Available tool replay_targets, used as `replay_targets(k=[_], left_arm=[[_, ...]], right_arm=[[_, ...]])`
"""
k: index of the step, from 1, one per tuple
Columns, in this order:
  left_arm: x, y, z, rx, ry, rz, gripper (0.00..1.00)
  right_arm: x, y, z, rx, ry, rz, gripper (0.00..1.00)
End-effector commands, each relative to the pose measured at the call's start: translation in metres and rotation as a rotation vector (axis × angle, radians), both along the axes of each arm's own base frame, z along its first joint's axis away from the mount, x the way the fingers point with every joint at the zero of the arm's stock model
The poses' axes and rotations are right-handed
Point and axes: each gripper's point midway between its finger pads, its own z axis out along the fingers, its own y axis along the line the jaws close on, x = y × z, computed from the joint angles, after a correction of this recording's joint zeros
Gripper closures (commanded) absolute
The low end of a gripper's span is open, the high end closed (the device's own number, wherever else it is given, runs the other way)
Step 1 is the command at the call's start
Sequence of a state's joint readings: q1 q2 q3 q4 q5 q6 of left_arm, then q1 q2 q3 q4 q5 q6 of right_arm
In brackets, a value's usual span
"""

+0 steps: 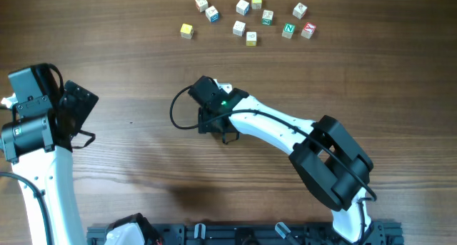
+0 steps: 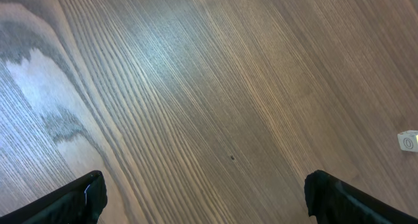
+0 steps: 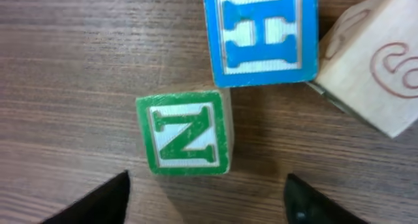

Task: Form a circle
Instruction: 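Raise the right gripper and swing it back toward the block cluster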

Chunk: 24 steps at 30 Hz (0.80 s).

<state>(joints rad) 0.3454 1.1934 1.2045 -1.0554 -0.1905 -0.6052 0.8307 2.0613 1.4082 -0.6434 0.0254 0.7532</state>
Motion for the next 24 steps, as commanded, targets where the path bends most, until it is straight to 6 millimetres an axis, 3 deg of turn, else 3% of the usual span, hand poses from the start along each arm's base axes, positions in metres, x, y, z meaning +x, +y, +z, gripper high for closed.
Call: replay_targets(k=[1,3,9,16,21,24], left_arm=[[-0.002,0.005,0.005,0.015,-0.010,0.027,0.00],[-0.002,0.005,0.005,0.015,-0.010,0.027,0.00],[-0.002,0.005,0.005,0.015,-0.010,0.027,0.00],[-0.002,0.005,0.005,0.015,-0.010,0.027,0.00],[-0.002,0.005,0.005,0.015,-0.010,0.027,0.00],[-0.002,0.005,0.005,0.015,-0.010,0.027,0.00]], right_arm=[[-0.010,0.005,0.003,0.028,0.036,0.038,0.08],[-0.011,0.004,0.014,0.036,0.027,0.039,0.00],[-0.019,-0.003,0.063,0.077,-0.002,0.038,0.00],[-0.040,-0.027,0.129,0.115,-0.042,0.038,0.00],[-0.056,-0.054,0.179,0.144,-0.111,0.023,0.00],[-0.067,-0.087,0.203,0.103,-0.161,-0.045,0.00]])
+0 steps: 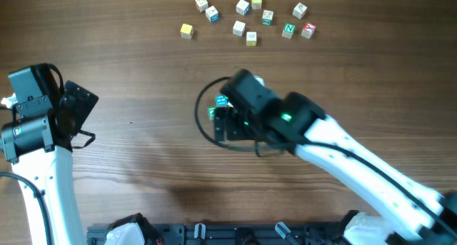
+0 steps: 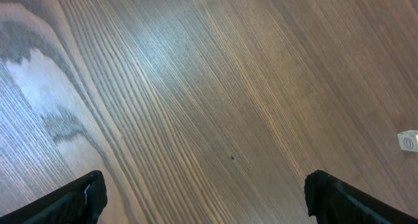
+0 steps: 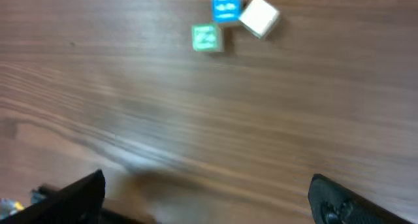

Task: Form a circle
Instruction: 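Raise the right gripper and swing it back toward the block cluster, then grasp the white block with the 4 using the right gripper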

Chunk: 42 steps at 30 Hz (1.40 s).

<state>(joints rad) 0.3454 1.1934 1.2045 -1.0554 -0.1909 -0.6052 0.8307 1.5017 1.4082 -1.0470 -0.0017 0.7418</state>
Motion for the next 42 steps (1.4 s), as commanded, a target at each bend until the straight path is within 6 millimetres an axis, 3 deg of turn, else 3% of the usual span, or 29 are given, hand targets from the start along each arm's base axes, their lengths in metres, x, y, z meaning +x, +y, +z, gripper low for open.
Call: replay_targets(k=[1,6,12,16,26,31,35,37,40,42], left_arm=[[-0.002,0.005,0.005,0.015,-0.010,0.027,0.00],[-0.002,0.005,0.005,0.015,-0.010,0.027,0.00],[-0.002,0.005,0.005,0.015,-0.010,0.027,0.00],[-0.002,0.005,0.005,0.015,-0.010,0.027,0.00],[-0.002,0.005,0.005,0.015,-0.010,0.027,0.00],[-0.002,0.005,0.005,0.015,-0.010,0.027,0.00],[-0.002,0.005,0.005,0.015,-0.010,0.027,0.00],[-0.002,0.005,0.005,0.015,-0.010,0.027,0.00],[-0.002,0.005,0.005,0.015,-0.010,0.027,0.00],[-0.002,0.005,0.005,0.015,-0.010,0.027,0.00]], right_arm=[[-0.007,-0.035,0.027,-0.033,-0.079,-0.091,0.00],[-0.023,-0.079,0.059,-0.057,-0.171,-0.162,0.00],[-0.010,-0.106,0.084,-0.091,-0.327,-0.252,0.00],[0.000,-0.099,0.088,-0.074,-0.361,-0.262,0.00],[0.049,-0.091,0.098,-0.074,-0.499,-0.361,0.00],[0.071,-0.058,0.104,0.023,-0.528,-0.211,0.00],[0.088,-0.069,0.106,0.053,-0.526,-0.255,0.00],[0.101,-0.076,0.103,0.041,-0.532,-0.256,0.00],[0.119,-0.059,0.093,0.085,-0.516,-0.125,0.00],[0.139,-0.060,0.079,0.098,-0.495,-0.134,0.00]])
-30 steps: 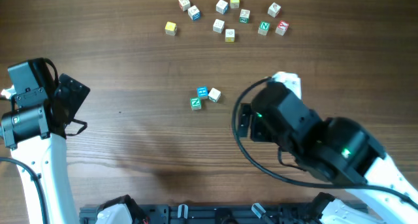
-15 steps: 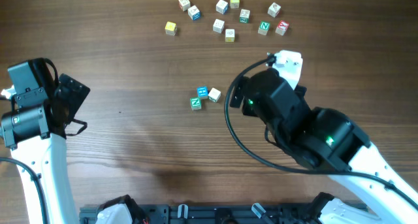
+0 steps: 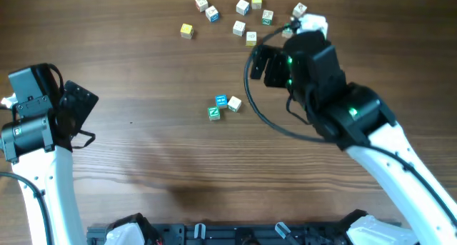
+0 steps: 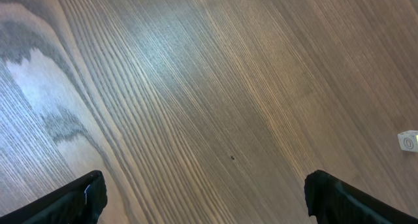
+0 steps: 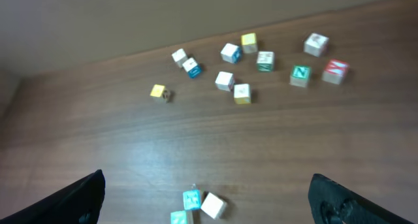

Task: Form a circle
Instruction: 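Grasp the white block with the 4 using the right gripper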

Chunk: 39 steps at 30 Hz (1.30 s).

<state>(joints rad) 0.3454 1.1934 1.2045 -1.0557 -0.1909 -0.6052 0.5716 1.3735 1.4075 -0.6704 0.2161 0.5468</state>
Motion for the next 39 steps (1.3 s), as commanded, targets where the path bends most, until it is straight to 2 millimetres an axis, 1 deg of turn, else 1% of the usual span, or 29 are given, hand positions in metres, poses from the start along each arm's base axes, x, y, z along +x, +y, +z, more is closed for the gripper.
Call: replay_targets(k=[1,5,9,11,14,17,19,20,22,24,26,28,29,30,33,34,37,39], left_arm=[[-0.002,0.005,0.005,0.015,-0.010,0.027,0.00],[-0.002,0.005,0.005,0.015,-0.010,0.027,0.00],[-0.002,0.005,0.005,0.015,-0.011,0.027,0.00],[-0.002,0.005,0.005,0.015,-0.011,0.027,0.00],[-0.002,0.005,0.005,0.015,-0.011,0.027,0.00],[-0.002,0.005,0.005,0.015,-0.011,0.027,0.00],[-0.002,0.005,0.005,0.015,-0.011,0.027,0.00],[-0.002,0.005,0.005,0.015,-0.011,0.027,0.00],[-0.002,0.005,0.005,0.015,-0.011,0.027,0.00],[-0.002,0.005,0.005,0.015,-0.011,0.027,0.00],[-0.002,0.005,0.005,0.015,-0.011,0.027,0.00],[-0.002,0.005,0.005,0.015,-0.011,0.027,0.00],[-0.002,0.005,0.005,0.015,-0.011,0.027,0.00],[-0.002,0.005,0.005,0.015,-0.011,0.027,0.00],[-0.002,0.005,0.005,0.015,-0.011,0.027,0.00],[-0.002,0.005,0.005,0.015,-0.011,0.027,0.00],[-0.002,0.005,0.005,0.015,-0.011,0.027,0.00],[-0.002,0.005,0.005,0.015,-0.011,0.027,0.00]], right_arm=[[0.026,0.011,-0.035,-0.010,0.063,0.096,0.00],[0.075,0.008,-0.070,-0.036,0.082,0.098,0.00],[0.119,0.020,-0.109,-0.073,0.129,0.148,0.00],[0.135,0.025,-0.123,-0.083,0.143,0.148,0.00],[0.172,0.029,-0.160,-0.120,0.156,0.134,0.00],[0.196,0.020,-0.199,-0.176,0.151,0.076,0.00],[0.203,0.022,-0.220,-0.193,0.150,0.091,0.00],[0.204,0.024,-0.225,-0.196,0.151,0.099,0.00],[0.205,0.024,-0.244,-0.210,0.164,0.106,0.00],[0.207,0.024,-0.256,-0.213,0.172,0.105,0.01],[0.210,0.022,-0.266,-0.223,0.170,0.093,0.05],[0.211,0.022,-0.272,-0.223,0.170,0.090,0.12],[0.211,0.022,-0.275,-0.220,0.175,0.086,0.17],[0.211,0.022,-0.275,-0.217,0.176,0.084,0.20],[0.213,0.023,-0.273,-0.215,0.166,0.083,0.24],[0.213,0.023,-0.273,-0.210,0.167,0.079,0.28],[0.214,0.024,-0.272,-0.193,0.165,0.066,0.35],[0.215,0.024,-0.272,-0.181,0.166,0.055,0.36]])
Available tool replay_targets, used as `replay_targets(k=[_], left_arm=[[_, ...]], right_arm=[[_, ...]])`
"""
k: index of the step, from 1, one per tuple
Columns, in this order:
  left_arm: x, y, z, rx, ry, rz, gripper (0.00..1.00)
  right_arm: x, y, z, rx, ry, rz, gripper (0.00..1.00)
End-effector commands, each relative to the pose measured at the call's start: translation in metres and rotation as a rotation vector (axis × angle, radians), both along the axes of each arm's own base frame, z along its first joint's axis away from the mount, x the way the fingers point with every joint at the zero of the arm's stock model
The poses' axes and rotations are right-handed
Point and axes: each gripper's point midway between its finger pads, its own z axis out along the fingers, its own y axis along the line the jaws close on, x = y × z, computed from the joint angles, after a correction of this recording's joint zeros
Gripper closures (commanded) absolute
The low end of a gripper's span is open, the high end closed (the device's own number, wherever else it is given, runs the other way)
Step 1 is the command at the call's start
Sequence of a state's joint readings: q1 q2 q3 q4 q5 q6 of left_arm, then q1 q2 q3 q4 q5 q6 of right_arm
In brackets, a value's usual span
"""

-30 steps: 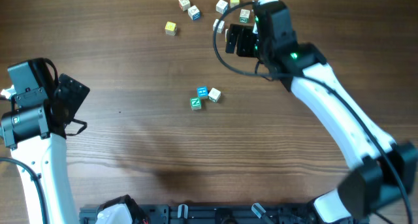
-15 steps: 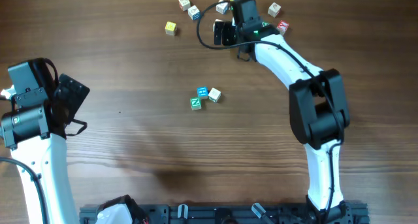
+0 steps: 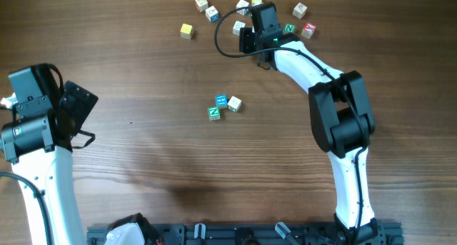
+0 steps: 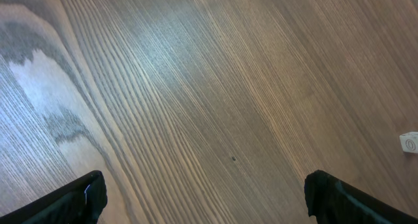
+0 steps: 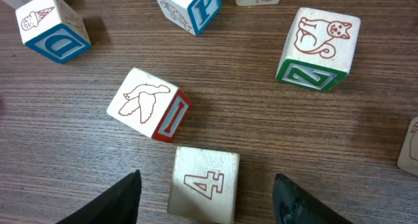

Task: Form a circle
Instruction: 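Grasp the white block with the 4 using the right gripper, then carry the held block toward the N, H and 6 blocks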

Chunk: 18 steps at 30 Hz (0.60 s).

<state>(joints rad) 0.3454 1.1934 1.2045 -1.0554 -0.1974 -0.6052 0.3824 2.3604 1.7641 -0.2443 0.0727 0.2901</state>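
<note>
Three letter blocks sit together mid-table: a blue block point(image 3: 221, 101), a white block point(image 3: 234, 104) and a green block point(image 3: 213, 113). Several more blocks lie scattered at the far edge. My right gripper point(image 3: 250, 35) is down among them, open, with a pale block marked "4" point(image 5: 204, 183) between its fingers point(image 5: 124, 198), not touching either. Close by are a bird block point(image 5: 149, 104), a cat block point(image 5: 318, 40) and a blue D block point(image 5: 52, 29). My left gripper point(image 4: 209, 204) is open over bare wood at the left.
The right arm point(image 3: 314, 66) stretches across the far right of the table. A yellow block point(image 3: 186, 31) lies apart at the far left of the scatter. A small white block point(image 4: 409, 142) shows at the right edge of the left wrist view.
My right gripper was high above the table, looking down on the scattered blocks. Now it is low among them, open on either side of the "4" block. The left arm is unchanged.
My right gripper was open and low mid-table, by the green N, blue H and a white block. Then it stood raised above them, the three left together. Later it was high toward the far scatter, and now it is down around the "4" block.
</note>
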Motion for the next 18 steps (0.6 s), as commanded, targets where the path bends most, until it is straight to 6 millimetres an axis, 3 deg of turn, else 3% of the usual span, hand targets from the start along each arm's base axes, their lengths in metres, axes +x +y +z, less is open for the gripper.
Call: replay_targets(k=[1,9,18], left_arm=[[-0.002,0.004,0.005,0.010,-0.012,0.023,0.00],[-0.002,0.004,0.005,0.010,-0.012,0.023,0.00],[-0.002,0.004,0.005,0.010,-0.012,0.023,0.00]], right_arm=[[0.007,-0.003,-0.003,0.009,-0.007,-0.036,0.36],[0.015,0.000,-0.013,0.019,-0.035,-0.034,0.36],[0.022,-0.005,-0.008,0.001,-0.075,-0.065,0.45]])
